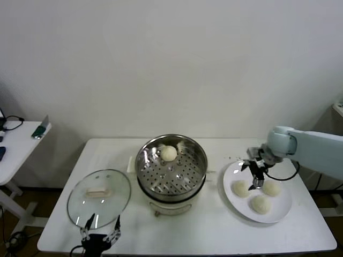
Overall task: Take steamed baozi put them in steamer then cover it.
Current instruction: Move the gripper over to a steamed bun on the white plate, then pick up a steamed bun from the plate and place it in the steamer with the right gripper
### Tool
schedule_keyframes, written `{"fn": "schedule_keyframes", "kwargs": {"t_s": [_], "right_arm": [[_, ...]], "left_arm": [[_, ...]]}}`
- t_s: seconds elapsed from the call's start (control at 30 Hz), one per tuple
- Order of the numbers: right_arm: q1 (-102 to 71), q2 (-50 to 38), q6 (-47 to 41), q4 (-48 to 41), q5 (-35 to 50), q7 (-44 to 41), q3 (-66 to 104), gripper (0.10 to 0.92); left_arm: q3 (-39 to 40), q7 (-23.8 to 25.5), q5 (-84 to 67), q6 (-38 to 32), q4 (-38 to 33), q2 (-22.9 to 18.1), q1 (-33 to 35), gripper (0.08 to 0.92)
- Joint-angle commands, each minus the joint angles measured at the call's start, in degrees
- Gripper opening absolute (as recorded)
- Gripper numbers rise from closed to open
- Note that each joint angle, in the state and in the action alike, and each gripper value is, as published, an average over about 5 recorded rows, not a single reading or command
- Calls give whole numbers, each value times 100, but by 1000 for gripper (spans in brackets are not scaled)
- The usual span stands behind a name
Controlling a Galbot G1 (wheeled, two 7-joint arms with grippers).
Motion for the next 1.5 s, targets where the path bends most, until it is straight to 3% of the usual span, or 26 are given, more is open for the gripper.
{"fn": "schedule_keyframes", "kwargs": {"t_s": [0.03, 0.3, 0.57, 0.67, 0.93, 1.17, 1.33, 1.5], "right_arm": [[-1075, -101, -356, -168, -400, 164, 805, 823], [-1382, 91, -449, -411, -515, 307, 1127, 784], [-1247, 132, -485, -385, -322, 311, 1161, 575], [-890, 65, -477, -242, -184, 254, 960, 541], [1886, 76, -285, 507, 923, -45, -895, 535], [4096, 884, -348, 1027, 2218, -305, -1638, 533], [4337, 1635, -810, 1369, 3236, -26, -1022, 535], [3679, 2383, -1418, 1578, 3743, 621, -331, 535]], "left_arm": [[4, 3, 16, -2, 1, -9, 9, 823], [-11, -3, 26, 0, -8, -27, 23, 823], [-23, -16, 31, -2, -16, -29, 42, 823], [-24, -15, 38, 6, -43, -28, 49, 823], [-9, -6, 37, 10, -108, 16, 82, 823], [17, 0, 13, 34, -106, 65, 60, 823], [29, 8, -10, 62, -110, 95, 5, 823], [17, 7, -37, 66, -121, 86, -30, 823]]}}
